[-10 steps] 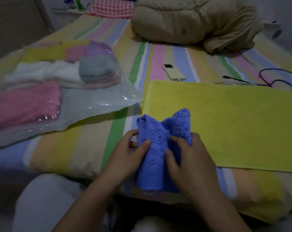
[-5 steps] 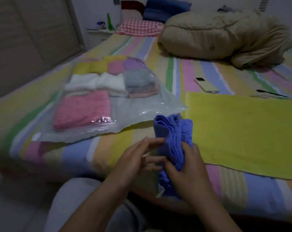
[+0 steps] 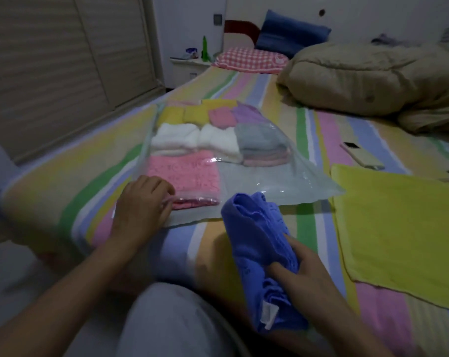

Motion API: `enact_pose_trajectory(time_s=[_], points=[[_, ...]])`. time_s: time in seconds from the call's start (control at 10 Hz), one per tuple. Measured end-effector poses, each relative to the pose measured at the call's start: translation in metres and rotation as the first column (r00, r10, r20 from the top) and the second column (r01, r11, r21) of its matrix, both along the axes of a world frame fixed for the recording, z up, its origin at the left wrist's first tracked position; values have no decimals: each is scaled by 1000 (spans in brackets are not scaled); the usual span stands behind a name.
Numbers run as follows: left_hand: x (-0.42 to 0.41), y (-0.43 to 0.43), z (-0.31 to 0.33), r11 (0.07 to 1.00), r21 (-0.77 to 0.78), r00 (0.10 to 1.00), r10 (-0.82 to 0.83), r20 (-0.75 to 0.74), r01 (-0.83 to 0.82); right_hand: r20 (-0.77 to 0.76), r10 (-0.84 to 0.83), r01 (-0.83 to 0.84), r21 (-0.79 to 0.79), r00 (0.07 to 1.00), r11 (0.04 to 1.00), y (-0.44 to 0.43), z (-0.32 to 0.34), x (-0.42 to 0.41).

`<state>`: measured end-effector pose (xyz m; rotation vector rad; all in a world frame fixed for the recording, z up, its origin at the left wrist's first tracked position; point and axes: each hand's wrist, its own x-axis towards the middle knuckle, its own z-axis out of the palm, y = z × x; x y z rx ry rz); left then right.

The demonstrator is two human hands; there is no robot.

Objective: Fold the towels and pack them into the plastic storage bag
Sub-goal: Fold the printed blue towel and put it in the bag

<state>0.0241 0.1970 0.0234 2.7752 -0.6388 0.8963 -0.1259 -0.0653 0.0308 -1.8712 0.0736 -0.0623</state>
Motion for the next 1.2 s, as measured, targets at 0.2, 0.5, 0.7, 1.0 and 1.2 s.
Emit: enact_pose_trajectory(time_s=[0.2,0.5,0.7,1.0,1.2], points=[[14,3,36,866,-499,997,-65,-37,38,80,366,-292,-459,927,839,29,31,25],[14,4,46,736,-650,982,-124,141,187,37,-56,66,-389,998,919,82,50,153],[9,2,34,737,-644,979,-138,151,203,-136,-90,6,-521,987,854,126,51,231],[7,5,19,793,-573,978,-141,154,205,76,140,-22,-807,987,590,129,26,270],[3,3,11,787,-579,977,-151,153,213,-64,162,-164,-653,985,739,88,29,253]])
